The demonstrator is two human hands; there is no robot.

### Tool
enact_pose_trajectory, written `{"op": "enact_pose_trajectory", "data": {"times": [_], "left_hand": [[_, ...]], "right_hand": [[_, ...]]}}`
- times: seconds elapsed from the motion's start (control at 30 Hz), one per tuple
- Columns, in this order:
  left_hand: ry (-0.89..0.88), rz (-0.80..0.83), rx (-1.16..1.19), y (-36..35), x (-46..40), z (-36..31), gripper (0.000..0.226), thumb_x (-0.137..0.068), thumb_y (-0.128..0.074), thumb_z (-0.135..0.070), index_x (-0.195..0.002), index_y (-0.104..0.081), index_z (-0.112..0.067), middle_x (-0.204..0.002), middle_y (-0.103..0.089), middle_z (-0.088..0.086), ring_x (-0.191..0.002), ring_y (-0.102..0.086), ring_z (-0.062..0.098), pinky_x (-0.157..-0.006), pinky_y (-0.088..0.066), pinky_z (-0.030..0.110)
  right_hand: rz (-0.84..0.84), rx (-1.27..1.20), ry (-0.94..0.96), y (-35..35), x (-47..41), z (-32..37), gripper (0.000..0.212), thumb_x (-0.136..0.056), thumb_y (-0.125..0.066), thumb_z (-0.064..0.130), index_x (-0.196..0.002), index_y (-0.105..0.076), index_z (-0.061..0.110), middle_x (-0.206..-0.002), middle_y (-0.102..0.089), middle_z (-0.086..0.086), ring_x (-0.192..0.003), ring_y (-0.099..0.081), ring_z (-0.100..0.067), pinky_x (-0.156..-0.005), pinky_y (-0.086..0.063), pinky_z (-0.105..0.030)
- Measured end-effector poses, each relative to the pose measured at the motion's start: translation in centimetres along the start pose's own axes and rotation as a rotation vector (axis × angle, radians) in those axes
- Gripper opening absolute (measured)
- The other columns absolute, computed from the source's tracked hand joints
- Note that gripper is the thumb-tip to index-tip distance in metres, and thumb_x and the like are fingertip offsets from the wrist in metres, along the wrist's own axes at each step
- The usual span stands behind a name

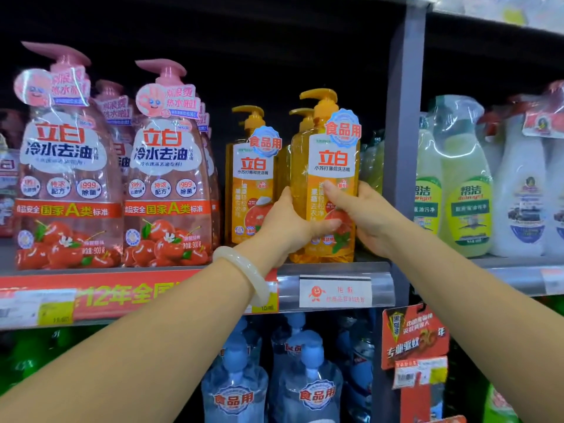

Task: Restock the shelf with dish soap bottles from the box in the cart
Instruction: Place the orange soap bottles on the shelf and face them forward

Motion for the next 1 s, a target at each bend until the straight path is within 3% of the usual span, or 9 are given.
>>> {"op": "enact_pose_trajectory", "data": {"times": [0.23, 0.5, 0.7, 0.9, 1.0], "left_hand": [[0.032, -0.003, 0.046, -0.7, -0.1, -0.1, 0.096, -0.069, -0.081, -0.033, -0.147, -0.025, -0.026, -0.133, -0.054, 0.0, -0.121, -0.053, 0.023, -0.098, -0.048, 0.046], [0.018, -0.036, 0.003, -1.2, 0.0, -0.3, 0.093, -0.071, -0.08, -0.034, -0.146, -0.025, -0.025, -0.134, -0.052, 0.0, -0.121, -0.052, 0.022, -0.098, -0.048, 0.045], [0.002, 0.007, -0.019, -1.1, 0.4, -0.6, 0.083, -0.074, -0.078, -0.027, -0.141, -0.031, -0.022, -0.127, -0.054, -0.002, -0.107, -0.053, 0.016, -0.083, -0.047, 0.031], [0.011, 0.015, -0.167, -0.9, 1.6, -1.3, 0.089, -0.072, -0.079, -0.032, -0.143, -0.026, -0.021, -0.134, -0.049, -0.001, -0.115, -0.052, 0.018, -0.089, -0.046, 0.032], [-0.067, -0.003, -0.326, -0.2, 2.7, -2.8, 0.093, -0.073, -0.079, -0.027, -0.145, -0.021, -0.018, -0.142, -0.043, 0.002, -0.125, -0.045, 0.018, -0.087, -0.037, 0.024]], "right_hand": [[-0.01, -0.069, -0.021, 0.4, 0.4, -0.1, 0.046, -0.087, -0.063, 0.036, -0.128, -0.051, 0.021, -0.117, -0.067, -0.001, -0.104, -0.065, -0.019, -0.091, -0.052, -0.042], [-0.051, -0.077, -0.062, 1.0, 0.4, -0.6, 0.061, -0.082, -0.067, 0.041, -0.134, -0.043, 0.021, -0.12, -0.065, -0.001, -0.106, -0.065, -0.021, -0.093, -0.051, -0.046], [-0.143, 0.101, -0.037, 0.4, 1.4, -0.7, 0.065, -0.085, -0.061, 0.049, -0.138, -0.037, 0.02, -0.128, -0.058, -0.002, -0.112, -0.06, -0.023, -0.094, -0.051, -0.047], [-0.169, 0.157, -0.088, 0.3, 2.8, 0.3, 0.065, -0.089, -0.059, 0.042, -0.141, -0.029, 0.016, -0.133, -0.052, -0.003, -0.117, -0.056, -0.024, -0.094, -0.051, -0.041], [-0.257, 0.413, 0.094, 0.2, 4.0, 2.3, 0.071, -0.085, -0.063, 0.04, -0.141, -0.027, 0.015, -0.133, -0.048, -0.005, -0.122, -0.05, -0.024, -0.099, -0.046, -0.043]]}}
Point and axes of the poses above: each hand's wrist, its own x-axis away from the middle knuckle, its own y-axis out of the back of the hand, z = x × y, the point moved 6 cm from there along -x, towards the middle knuckle
